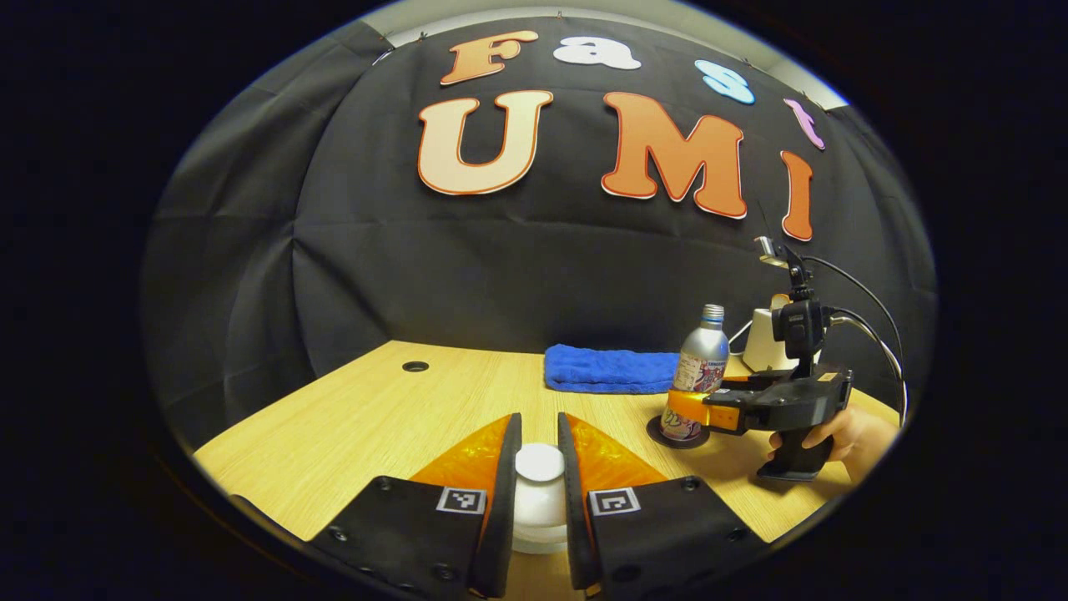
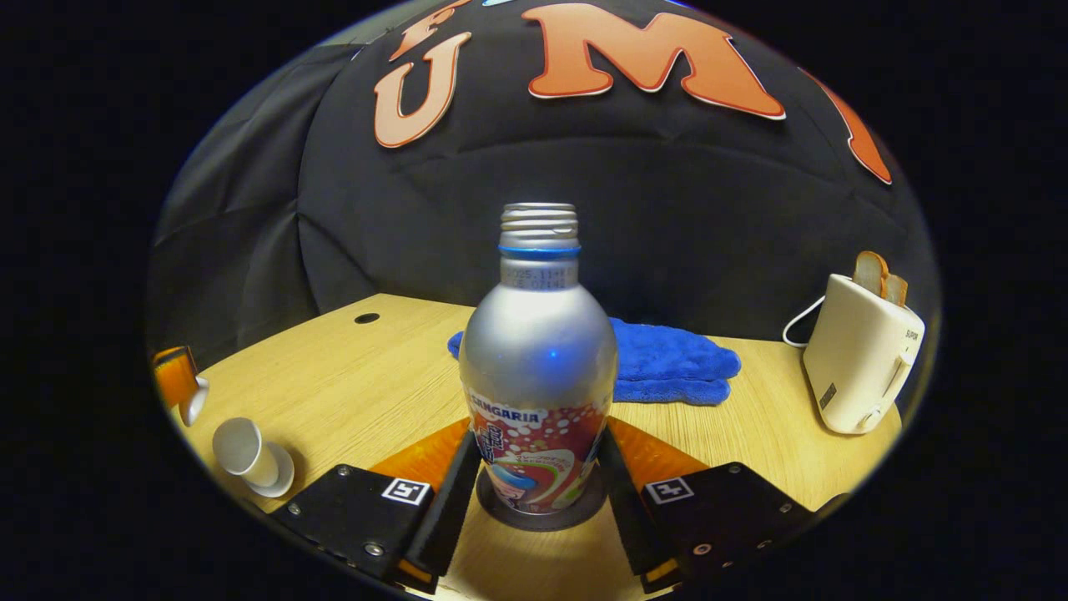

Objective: Open the teacup lid with one hand, grasp the water bottle and pour water into the teacup with the other hand; after pouring, place the water bottle on the coaster and then close the teacup lid.

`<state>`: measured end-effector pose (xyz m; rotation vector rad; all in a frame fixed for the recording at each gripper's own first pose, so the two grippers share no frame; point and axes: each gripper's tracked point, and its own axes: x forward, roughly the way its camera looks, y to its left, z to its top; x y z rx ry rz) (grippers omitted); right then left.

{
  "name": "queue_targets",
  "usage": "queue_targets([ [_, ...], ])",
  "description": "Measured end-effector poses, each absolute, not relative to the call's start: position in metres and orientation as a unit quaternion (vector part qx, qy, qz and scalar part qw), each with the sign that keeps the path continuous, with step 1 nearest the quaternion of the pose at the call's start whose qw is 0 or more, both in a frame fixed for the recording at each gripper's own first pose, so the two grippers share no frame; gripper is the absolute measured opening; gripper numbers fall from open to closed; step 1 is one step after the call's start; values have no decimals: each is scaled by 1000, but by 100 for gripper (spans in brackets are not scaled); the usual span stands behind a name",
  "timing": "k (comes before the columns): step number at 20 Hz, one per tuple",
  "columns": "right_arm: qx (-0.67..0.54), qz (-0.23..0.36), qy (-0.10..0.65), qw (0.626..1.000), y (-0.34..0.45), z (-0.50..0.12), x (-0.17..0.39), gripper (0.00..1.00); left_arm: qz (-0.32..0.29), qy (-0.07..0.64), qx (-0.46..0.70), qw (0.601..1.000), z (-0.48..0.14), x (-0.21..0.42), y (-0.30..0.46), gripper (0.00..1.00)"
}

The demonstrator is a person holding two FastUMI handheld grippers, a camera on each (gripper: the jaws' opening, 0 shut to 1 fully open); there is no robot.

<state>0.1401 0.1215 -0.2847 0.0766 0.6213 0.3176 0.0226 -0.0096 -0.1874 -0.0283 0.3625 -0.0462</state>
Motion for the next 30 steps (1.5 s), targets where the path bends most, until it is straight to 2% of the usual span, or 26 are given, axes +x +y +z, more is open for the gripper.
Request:
queue_targets([
  [1,39,156,307,938,121,-285,140,80,-24,185,-17,982,-191,24,-10,31],
  [2,42,157,307,938,120,-284,140,81,-25,189,-20,981,-195,24,-11,29],
  [5,43,155,303,939,113,-276,136,84,-24,197,-22,980,-205,26,-12,31],
  [6,41,156,301,940,111,-273,134,90,-25,202,-20,979,-210,24,-14,31],
  [8,37,161,296,941,110,-265,126,98,-26,210,-18,977,-218,25,-16,34],
  [9,33,165,291,942,109,-259,121,98,-27,214,-18,976,-222,24,-17,31],
  [18,33,174,257,950,96,-221,81,98,-25,226,1,974,-239,23,-16,31],
  [21,38,162,245,955,85,-210,72,98,-23,225,4,974,-236,20,-16,36],
  [23,42,154,233,959,77,-202,66,98,-16,219,10,976,-232,22,-13,49],
  [25,44,144,219,964,68,-191,63,98,-11,204,21,979,-220,26,-11,56],
  [26,45,142,212,966,64,-185,60,97,-8,192,26,981,-212,26,-11,57],
  [27,47,139,206,967,59,-179,59,98,-6,180,31,983,-201,26,-13,62],
  [30,49,121,178,975,43,-153,57,97,-4,143,52,988,-166,26,-18,62],
])
